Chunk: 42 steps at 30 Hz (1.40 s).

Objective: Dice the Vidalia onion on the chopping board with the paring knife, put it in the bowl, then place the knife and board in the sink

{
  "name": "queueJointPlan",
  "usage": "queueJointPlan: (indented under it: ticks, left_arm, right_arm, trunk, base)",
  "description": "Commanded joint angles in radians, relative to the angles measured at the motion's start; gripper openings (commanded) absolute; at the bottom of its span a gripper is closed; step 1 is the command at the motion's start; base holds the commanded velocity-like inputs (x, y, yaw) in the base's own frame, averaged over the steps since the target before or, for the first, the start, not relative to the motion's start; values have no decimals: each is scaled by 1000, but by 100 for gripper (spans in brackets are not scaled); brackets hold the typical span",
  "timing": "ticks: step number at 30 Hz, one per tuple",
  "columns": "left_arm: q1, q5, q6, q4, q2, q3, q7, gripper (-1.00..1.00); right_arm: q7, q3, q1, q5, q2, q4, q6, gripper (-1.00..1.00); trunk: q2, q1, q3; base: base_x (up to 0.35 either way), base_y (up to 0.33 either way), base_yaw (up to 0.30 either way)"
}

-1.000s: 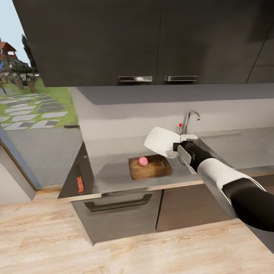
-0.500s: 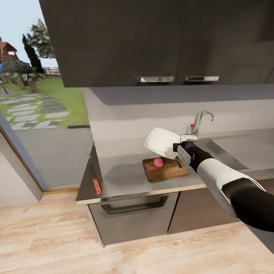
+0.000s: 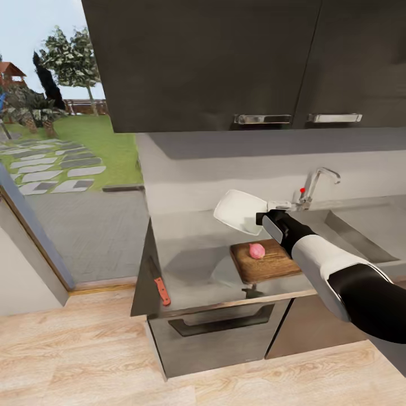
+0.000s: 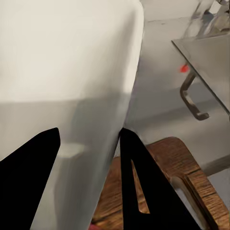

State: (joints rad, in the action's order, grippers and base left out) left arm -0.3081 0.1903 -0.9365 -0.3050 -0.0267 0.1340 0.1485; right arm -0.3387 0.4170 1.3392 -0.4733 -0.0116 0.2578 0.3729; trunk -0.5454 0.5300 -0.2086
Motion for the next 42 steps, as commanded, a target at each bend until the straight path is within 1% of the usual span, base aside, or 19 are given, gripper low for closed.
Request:
queueJointPlan:
  ticks: [1, 18, 31, 32, 36, 37, 38, 42]
  left_arm:
    - [0, 6, -1, -2, -1, 9, 6, 100]
    - [0, 6, -1, -2, -1, 9, 5, 100]
    - [0, 6, -1, -2, -1, 9, 5, 100]
    - [0, 6, -1, -2, -1, 9, 5, 100]
    - [0, 6, -1, -2, -1, 9, 5, 100]
    - [0, 6, -1, -2, -1, 9, 5, 100]
    - [0, 6, -1, -2, -1, 9, 5, 100]
    - [0, 6, -1, -2, -1, 9, 5, 100]
  right_arm:
    - [-6, 8, 1, -7, -1, 0, 6, -100]
    - [-5, 8, 1, -7, 1, -9, 4, -100]
    - [-13, 8, 1, -6, 30, -8, 11, -100]
    - [-16, 8, 1, -6, 41, -8, 21, -100]
    - [-16, 8, 1, -8, 48, -7, 94, -100]
    - [-16, 8, 1, -10, 49, -5, 120, -100]
    - [-16, 7, 1, -13, 51, -3, 165, -100]
    - [-16, 4, 1, -12, 50, -1, 186, -100]
  trunk:
    - [-2, 1, -1]
    - [-2, 1, -1]
    - [-2, 1, -1]
    - [-2, 1, -1]
    - [-2, 1, -1]
    - [-2, 1, -1]
    - [-2, 1, -1]
    - [-2, 1, -1]
  base:
    - [17, 281, 0]
    - [1, 300, 0]
    - [0, 298, 0]
    - [0, 210, 0]
    - [0, 91, 0]
    - [0, 32, 0]
    - [0, 11, 0]
    - [0, 4, 0]
